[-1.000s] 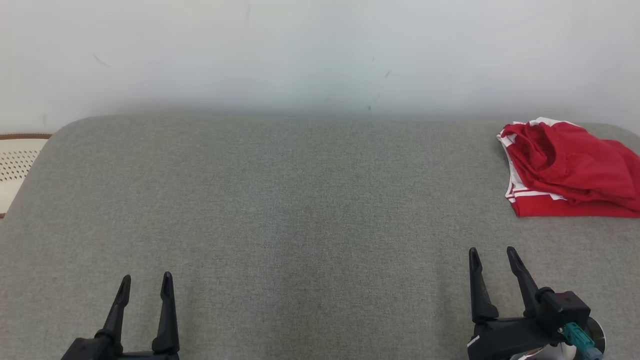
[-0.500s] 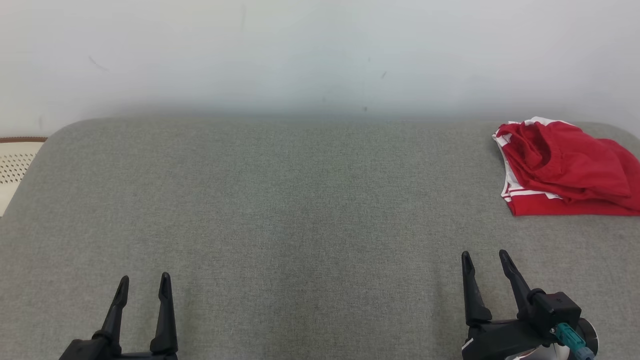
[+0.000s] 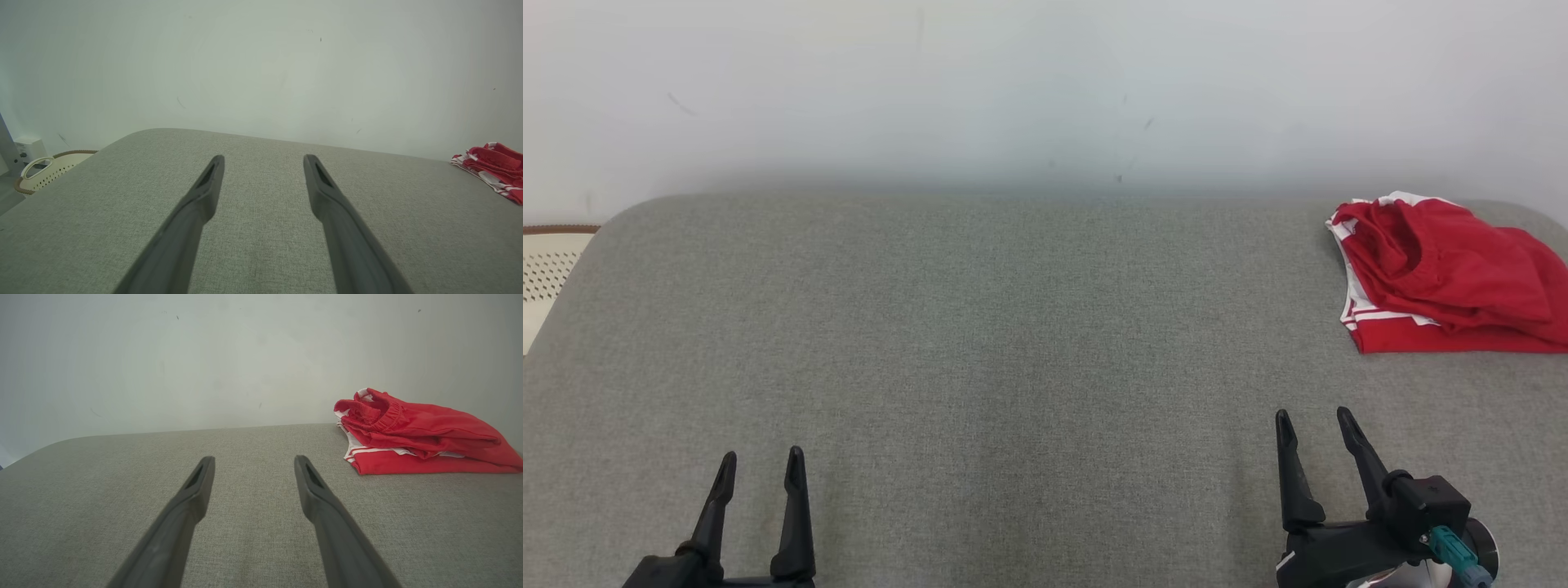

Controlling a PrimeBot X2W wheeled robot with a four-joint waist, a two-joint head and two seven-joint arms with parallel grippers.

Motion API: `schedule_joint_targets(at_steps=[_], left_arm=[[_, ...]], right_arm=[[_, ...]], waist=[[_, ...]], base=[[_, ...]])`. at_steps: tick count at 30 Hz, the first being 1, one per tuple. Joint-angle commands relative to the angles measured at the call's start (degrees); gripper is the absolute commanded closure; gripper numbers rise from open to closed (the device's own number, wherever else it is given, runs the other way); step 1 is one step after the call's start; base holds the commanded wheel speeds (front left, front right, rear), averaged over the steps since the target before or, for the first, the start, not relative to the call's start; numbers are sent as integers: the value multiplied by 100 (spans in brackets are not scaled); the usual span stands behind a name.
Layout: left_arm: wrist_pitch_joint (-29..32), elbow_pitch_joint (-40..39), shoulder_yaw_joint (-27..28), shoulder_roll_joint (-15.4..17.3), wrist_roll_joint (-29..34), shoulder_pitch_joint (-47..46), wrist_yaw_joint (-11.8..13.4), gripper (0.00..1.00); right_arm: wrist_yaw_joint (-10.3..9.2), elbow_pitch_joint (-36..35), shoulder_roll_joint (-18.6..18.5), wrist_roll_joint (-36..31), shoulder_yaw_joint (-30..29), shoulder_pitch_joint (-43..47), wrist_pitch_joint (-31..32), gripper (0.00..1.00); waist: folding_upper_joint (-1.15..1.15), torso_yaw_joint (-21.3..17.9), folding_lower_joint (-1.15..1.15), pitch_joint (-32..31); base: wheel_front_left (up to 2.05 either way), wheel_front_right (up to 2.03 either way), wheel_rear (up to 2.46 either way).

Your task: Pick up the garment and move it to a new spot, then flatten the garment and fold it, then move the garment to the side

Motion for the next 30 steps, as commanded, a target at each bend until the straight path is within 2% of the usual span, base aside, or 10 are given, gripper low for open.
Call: schedule_joint_targets(at_steps=[1, 23, 24, 28, 30], left_arm=[[-20, -17, -5, -1, -7, 107, -10, 0], [-20, -53, 10, -1, -26, 111, -77, 0], [3, -16, 1, -1, -21, 56, -61, 100], [60, 212, 17, -16, -68, 98, -56, 100], [158, 289, 88, -16, -280, 37, -74, 100]], right_arm=[[-5, 9, 15, -51, 8, -25, -27, 0], [-5, 46, 16, -11, 24, -17, -27, 0], [0, 44, 0, 8, 9, 5, 1, 100], [0, 215, -4, 74, 10, 154, 42, 100], [0, 223, -6, 333, 1, 135, 79, 100]], waist=[[0, -1, -1, -3], [0, -9, -1, -35], [0, -9, 0, -35], [0, -11, 0, -36], [0, -15, 0, -37]], base=[[0, 0, 0], [0, 0, 0], [0, 0, 0], [0, 0, 0], [0, 0, 0]])
